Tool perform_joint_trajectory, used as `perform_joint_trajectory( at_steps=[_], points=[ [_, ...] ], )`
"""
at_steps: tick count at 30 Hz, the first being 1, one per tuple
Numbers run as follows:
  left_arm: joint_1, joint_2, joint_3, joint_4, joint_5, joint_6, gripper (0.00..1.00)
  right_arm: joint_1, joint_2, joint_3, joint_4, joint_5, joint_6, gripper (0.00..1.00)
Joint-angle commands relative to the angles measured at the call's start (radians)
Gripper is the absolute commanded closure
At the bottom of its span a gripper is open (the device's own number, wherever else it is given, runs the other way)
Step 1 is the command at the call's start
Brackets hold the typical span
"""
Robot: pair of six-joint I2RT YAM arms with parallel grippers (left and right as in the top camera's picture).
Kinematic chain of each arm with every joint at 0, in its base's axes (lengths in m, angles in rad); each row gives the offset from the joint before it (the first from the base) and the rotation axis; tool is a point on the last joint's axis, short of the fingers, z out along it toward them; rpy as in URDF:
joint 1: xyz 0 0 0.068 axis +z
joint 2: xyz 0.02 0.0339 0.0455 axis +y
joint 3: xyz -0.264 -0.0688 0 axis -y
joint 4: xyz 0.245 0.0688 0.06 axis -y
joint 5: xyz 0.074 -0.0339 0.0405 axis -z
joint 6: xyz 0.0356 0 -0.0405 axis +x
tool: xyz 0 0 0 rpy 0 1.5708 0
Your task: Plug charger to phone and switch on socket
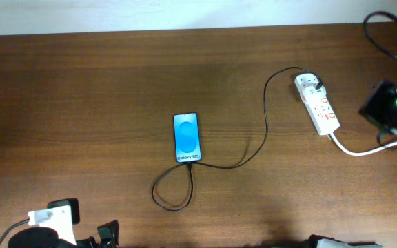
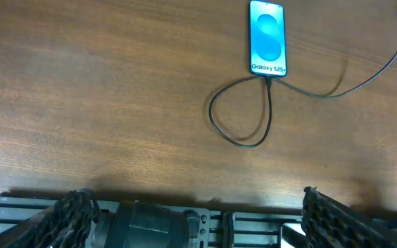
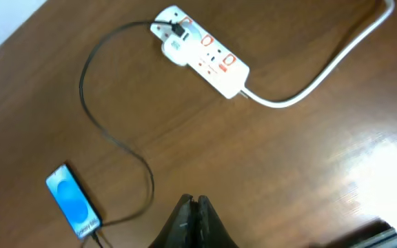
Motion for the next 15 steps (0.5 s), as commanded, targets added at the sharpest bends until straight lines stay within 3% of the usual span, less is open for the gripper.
perform_joint_trajectory(
  at_steps=[1,9,13,15],
  points=[
    [0.0,-0.002,0.006,0.0,-0.007,0.008,0.01,0.005,-0.086,0.006,-0.042,-0.009,-0.045,0.96],
    [0.0,-0.002,0.006,0.0,-0.007,0.008,0.01,0.074,-0.316,-0.014,-0.097,-0.04,-0.12,0.95],
    [0.0,-0.002,0.006,0.0,-0.007,0.008,0.01,0.125,-0.467,-0.046,-0.097,-0.04,-0.12,0.66],
    [0.0,-0.002,0.006,0.0,-0.007,0.008,0.01,0.135,-0.571,-0.086,-0.097,-0.04,-0.119,0.41]
  ],
)
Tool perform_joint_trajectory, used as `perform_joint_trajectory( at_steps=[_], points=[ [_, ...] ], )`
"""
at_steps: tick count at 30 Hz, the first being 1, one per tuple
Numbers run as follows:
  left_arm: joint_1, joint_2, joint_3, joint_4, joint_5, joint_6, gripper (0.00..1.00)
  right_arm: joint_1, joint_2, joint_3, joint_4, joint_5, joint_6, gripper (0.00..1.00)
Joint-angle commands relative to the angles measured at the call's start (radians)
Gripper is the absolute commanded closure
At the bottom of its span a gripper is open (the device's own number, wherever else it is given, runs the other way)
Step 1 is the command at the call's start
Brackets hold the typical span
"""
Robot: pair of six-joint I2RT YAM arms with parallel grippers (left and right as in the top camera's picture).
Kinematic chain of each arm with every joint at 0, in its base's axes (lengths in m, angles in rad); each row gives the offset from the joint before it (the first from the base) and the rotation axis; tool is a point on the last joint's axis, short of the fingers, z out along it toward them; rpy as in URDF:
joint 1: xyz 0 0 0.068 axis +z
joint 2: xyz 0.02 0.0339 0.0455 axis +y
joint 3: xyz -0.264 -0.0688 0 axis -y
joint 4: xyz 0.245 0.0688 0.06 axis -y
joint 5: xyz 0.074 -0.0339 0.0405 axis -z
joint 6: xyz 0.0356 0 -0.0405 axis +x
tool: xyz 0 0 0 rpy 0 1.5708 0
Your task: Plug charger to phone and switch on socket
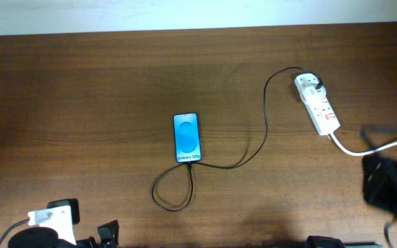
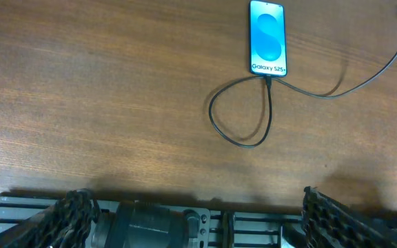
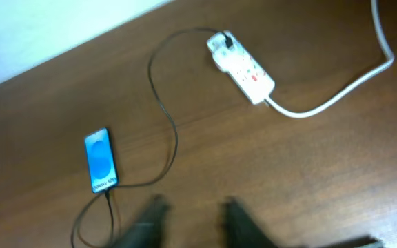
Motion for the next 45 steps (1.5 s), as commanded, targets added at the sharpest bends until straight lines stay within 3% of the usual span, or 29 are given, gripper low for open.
perform_joint_trajectory(
  at_steps=[1,5,12,17,24,32,41,45],
  points=[
    [0.0,-0.002,0.006,0.0,-0.007,0.008,0.0,0.021,-0.153,-0.066,-0.008,-0.003,-0.012,0.32],
    [0.0,-0.002,0.006,0.0,-0.007,0.008,0.01,0.021,-0.33,-0.138,-0.008,0.001,-0.012,0.02],
    [0.0,-0.002,0.006,0.0,-0.007,0.008,0.01,0.021,-0.478,-0.146,-0.007,0.005,-0.013,0.01],
    [0.0,-0.002,0.006,0.0,-0.007,0.008,0.01,0.021,-0.549,-0.172,-0.008,-0.072,-0.186,0.02],
    [0.0,-0.002,0.006,0.0,-0.007,0.008,0.01,0.021,-0.765,-0.309,0.013,-0.075,-0.243,0.02],
    [0.0,-0.002,0.006,0.0,-0.007,0.008,0.01,-0.008,-0.941,-0.547,0.421,-0.077,-0.248,0.02],
    [0.0,-0.002,0.006,0.0,-0.007,0.008,0.01,-0.011,-0.954,-1.197,1.238,-0.383,-0.243,0.02],
    [0.0,-0.002,0.006,0.0,-0.007,0.008,0.01,0.055,-0.954,-1.41,1.443,-0.362,-0.243,0.02]
  ],
)
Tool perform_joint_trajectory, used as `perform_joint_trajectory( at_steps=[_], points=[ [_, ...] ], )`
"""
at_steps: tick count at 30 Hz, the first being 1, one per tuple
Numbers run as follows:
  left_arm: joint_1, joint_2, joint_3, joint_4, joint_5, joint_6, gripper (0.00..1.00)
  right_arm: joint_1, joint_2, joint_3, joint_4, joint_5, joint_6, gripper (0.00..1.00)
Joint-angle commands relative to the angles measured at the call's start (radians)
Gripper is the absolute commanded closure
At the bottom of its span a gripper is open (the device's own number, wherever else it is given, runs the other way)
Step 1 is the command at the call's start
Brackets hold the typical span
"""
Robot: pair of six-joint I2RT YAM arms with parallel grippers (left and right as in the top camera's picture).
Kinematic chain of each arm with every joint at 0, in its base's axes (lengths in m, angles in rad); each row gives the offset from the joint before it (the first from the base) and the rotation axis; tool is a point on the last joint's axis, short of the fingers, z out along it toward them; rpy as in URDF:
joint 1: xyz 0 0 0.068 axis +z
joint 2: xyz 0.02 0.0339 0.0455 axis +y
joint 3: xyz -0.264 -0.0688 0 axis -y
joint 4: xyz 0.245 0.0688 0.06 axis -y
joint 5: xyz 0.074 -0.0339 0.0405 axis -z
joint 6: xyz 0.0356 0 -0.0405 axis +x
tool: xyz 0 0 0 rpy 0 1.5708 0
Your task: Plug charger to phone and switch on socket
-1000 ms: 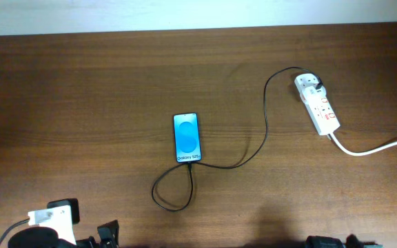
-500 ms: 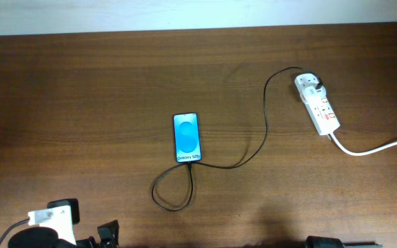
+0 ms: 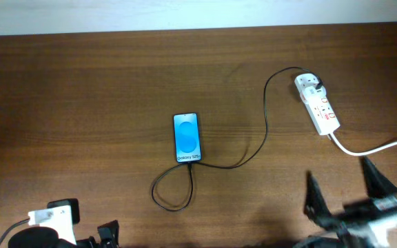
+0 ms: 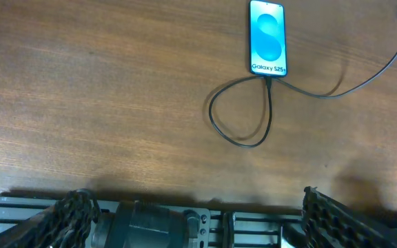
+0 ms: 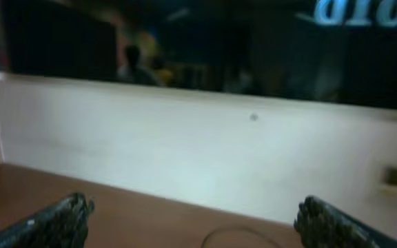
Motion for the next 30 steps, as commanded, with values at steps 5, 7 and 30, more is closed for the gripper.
perform_joint_trajectory(
  at_steps=[5,7,30],
  points=[
    [0.0,-0.002,0.007,0.0,-0.007,0.008,0.01,0.113,-0.011,-0.31,0.26,0.108,0.021,0.02],
    [0.0,-0.002,0.007,0.0,-0.007,0.008,0.01,0.122,-0.011,-0.368,0.279,0.19,0.09,0.02],
    [0.0,-0.002,0.007,0.0,-0.007,0.008,0.01,0.127,-0.011,-0.591,0.253,0.35,0.166,0.02]
  ],
)
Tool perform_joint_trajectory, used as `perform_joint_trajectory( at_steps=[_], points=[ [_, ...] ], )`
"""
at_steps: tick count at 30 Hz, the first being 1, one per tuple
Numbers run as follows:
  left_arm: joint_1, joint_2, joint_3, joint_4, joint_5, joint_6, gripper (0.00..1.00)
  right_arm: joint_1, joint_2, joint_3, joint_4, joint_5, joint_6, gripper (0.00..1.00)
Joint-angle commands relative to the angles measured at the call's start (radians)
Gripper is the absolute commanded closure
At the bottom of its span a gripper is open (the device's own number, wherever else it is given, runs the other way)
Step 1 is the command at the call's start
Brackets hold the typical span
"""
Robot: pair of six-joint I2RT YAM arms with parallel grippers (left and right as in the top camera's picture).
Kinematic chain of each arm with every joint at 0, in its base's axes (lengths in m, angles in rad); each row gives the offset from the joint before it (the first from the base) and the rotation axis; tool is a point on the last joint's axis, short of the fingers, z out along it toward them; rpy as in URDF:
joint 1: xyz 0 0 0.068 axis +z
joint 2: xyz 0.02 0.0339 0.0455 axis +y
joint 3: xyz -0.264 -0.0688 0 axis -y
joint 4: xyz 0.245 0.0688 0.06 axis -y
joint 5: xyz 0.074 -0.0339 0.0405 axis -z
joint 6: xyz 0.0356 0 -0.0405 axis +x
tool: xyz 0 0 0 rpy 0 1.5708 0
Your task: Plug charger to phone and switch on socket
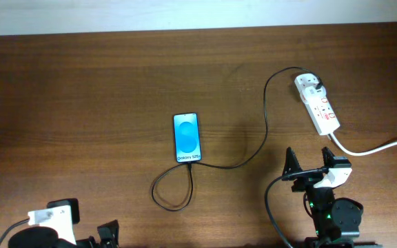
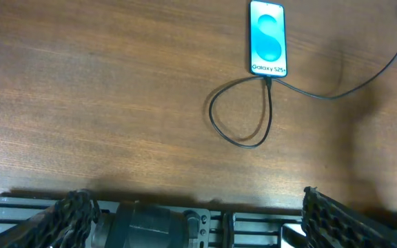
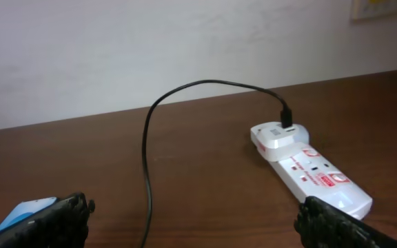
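Observation:
The phone (image 1: 187, 138) lies face up at mid-table with its blue screen lit. A black cable (image 1: 264, 117) sits in its lower end (image 2: 267, 78), loops once and runs to a white charger (image 3: 278, 134) in the white socket strip (image 1: 318, 103). The strip's red-marked switches (image 3: 336, 179) show, but their state is unreadable. My right gripper (image 1: 309, 162) is open near the front edge, just in front of the strip (image 3: 319, 173), with nothing between its fingers (image 3: 193, 207). My left gripper (image 2: 197, 198) is open at the table's front left, well short of the phone (image 2: 267, 38).
The strip's thick white lead (image 1: 378, 146) runs off the right edge of the table. A pale wall (image 3: 185, 48) stands behind the table's far edge. The cable loop (image 2: 240, 114) lies between my left gripper and the phone.
My right gripper has moved from the front right corner, where its camera faced the wall, to a spot just in front of the socket strip, level and facing it. The left arm has not moved.
My right gripper was shut high at the far right beside the socket strip. Half a second later it was open and nearer the front right. It then stood open at the front edge facing the wall, and now faces the strip. Phone, cable and left gripper stayed put.

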Motion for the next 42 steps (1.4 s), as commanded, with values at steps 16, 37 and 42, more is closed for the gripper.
perform_joint_trajectory(
  at_steps=[16,37,42],
  points=[
    [0.0,-0.002,0.007,0.0,-0.007,0.008,0.01,0.01,-0.01,-0.005,-0.006,0.013,0.008,0.02],
    [0.048,-0.311,-0.496,0.64,-0.116,0.253,0.01,0.01,-0.01,-0.005,-0.006,0.013,0.008,0.02],
    [0.079,-0.46,-0.764,0.953,0.008,0.38,0.01,0.01,-0.01,-0.005,-0.006,0.013,0.008,0.02]
  ],
)
